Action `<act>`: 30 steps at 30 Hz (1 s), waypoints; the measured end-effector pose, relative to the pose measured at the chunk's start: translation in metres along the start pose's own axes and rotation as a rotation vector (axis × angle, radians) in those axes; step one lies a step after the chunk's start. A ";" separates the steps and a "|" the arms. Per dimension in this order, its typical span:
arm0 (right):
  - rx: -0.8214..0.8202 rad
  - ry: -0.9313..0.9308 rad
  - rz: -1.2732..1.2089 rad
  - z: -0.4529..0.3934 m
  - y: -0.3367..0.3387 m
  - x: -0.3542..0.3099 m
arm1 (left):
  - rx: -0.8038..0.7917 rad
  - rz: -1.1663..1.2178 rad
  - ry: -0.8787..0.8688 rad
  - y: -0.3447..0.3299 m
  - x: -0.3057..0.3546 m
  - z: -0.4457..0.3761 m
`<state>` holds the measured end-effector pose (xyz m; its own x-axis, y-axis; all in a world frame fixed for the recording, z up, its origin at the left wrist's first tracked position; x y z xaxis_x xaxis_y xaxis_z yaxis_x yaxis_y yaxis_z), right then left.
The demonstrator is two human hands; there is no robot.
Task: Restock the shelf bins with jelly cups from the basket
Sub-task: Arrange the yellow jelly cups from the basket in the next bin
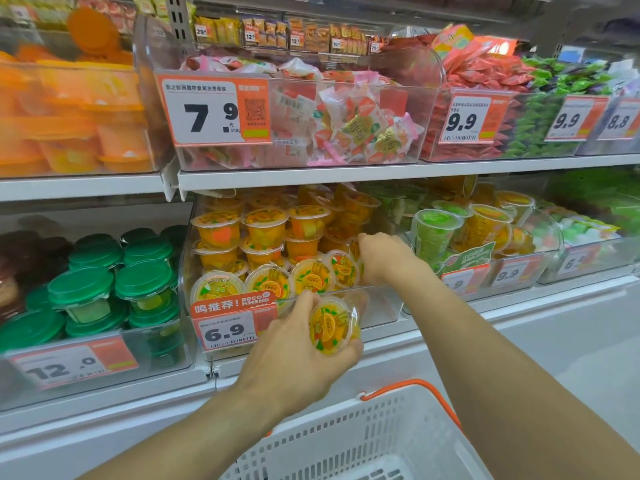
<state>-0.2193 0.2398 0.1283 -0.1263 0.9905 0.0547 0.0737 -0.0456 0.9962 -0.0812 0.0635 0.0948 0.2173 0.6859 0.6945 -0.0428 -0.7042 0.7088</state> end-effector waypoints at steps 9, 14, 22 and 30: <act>0.016 0.020 -0.069 -0.005 -0.003 0.004 | -0.035 -0.011 0.002 -0.003 -0.002 0.001; 0.067 0.072 -0.129 -0.013 -0.014 0.010 | -0.047 -0.014 -0.010 -0.005 -0.001 0.003; 0.207 0.120 -0.071 -0.005 -0.012 0.015 | -0.048 -0.012 0.004 -0.002 0.000 0.003; 0.239 0.125 -0.143 0.011 0.009 0.018 | -0.006 0.018 0.017 -0.002 0.001 -0.001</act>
<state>-0.2105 0.2586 0.1372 -0.2722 0.9602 -0.0623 0.2751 0.1397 0.9512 -0.0817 0.0657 0.0942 0.1999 0.6762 0.7091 -0.0520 -0.7154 0.6968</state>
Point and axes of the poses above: each hand's wrist, its own z-axis away from the middle knuckle, its own y-axis out of the back of the hand, x = y × z, the point moved 1 cm from there along -z, towards the middle knuckle
